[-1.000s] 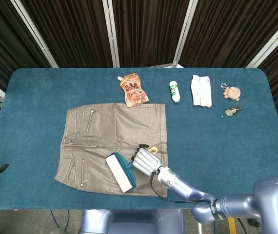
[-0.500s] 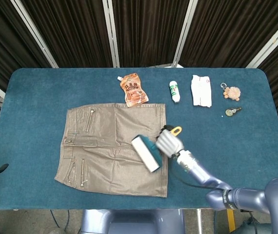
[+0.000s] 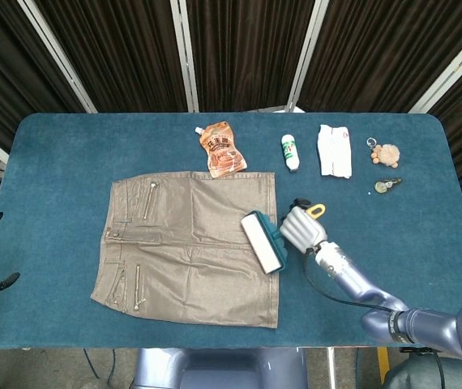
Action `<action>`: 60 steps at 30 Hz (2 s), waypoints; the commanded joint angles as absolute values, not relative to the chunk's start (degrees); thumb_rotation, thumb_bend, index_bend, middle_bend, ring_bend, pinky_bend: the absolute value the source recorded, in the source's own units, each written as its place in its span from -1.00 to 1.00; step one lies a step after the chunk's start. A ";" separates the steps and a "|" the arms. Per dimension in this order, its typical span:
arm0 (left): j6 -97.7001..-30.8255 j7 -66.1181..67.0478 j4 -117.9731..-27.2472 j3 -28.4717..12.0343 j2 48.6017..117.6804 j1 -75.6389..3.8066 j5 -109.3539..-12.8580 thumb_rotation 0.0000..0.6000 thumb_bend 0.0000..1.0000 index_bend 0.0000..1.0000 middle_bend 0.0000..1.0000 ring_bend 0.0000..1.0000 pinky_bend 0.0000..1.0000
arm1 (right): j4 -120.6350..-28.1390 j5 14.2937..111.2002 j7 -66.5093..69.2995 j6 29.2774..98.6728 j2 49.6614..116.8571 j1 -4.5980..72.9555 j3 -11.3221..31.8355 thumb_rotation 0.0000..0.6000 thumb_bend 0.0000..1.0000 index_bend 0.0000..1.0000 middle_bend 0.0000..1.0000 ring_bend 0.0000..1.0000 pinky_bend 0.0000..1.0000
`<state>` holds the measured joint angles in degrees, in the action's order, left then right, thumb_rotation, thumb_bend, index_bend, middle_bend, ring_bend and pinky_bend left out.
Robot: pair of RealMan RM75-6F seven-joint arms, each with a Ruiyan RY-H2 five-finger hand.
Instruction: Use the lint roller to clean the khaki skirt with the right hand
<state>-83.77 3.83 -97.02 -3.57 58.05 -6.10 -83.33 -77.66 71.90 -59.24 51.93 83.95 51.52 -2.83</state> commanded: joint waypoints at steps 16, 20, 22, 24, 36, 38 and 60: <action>-84.18 1.67 -96.30 -3.61 57.28 -5.77 -83.38 1.00 -1.00 -1.00 -1.00 -1.00 -1.00 | -90.72 68.59 -72.50 50.58 92.05 56.11 0.68 1.00 0.38 -0.10 0.10 -0.10 -0.11; -84.37 1.28 -96.19 -3.62 57.14 -5.65 -83.42 1.00 -1.00 -1.00 -1.00 -1.00 -1.00 | -90.59 67.07 -74.89 51.31 91.97 56.22 0.03 1.00 0.38 -0.10 0.10 -0.10 -0.11; -84.37 1.18 -96.13 -3.61 57.12 -5.64 -83.45 1.00 -1.00 -1.00 -1.00 -1.00 -1.00 | -89.99 66.53 -75.21 51.66 91.48 55.97 -0.46 1.00 0.38 -0.10 0.10 -0.10 -0.11; -84.34 1.16 -96.08 -3.59 57.13 -5.63 -83.44 1.00 -1.00 -1.00 -1.00 -1.00 -1.00 | -88.99 66.02 -74.94 52.23 90.68 55.45 -0.93 1.00 0.38 -0.10 0.10 -0.10 -0.11; -83.97 3.50 -96.64 -3.34 57.97 -5.92 -83.63 1.00 -1.00 -1.00 -1.00 -1.00 -1.00 | -75.34 67.33 -59.98 53.86 82.90 48.16 -4.90 1.00 0.38 -0.10 0.11 -0.09 -0.11; -83.90 3.91 -96.78 -3.34 58.14 -5.98 -83.58 1.00 -1.00 -1.00 -1.00 -1.00 -1.00 | -73.76 67.30 -57.29 53.76 82.28 47.01 -5.04 1.00 0.38 -0.10 0.11 -0.09 -0.11; -84.31 2.76 -97.37 -3.17 57.39 -5.67 -83.93 1.00 -1.00 -1.00 -1.00 -1.00 -1.00 | -83.47 58.82 -51.93 61.67 76.47 39.73 1.09 1.00 -1.00 -1.00 -1.00 -1.00 -0.87</action>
<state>-84.24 2.93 -97.36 -3.19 57.51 -5.73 -83.87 -79.41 59.11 -52.28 58.29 78.93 41.21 -0.33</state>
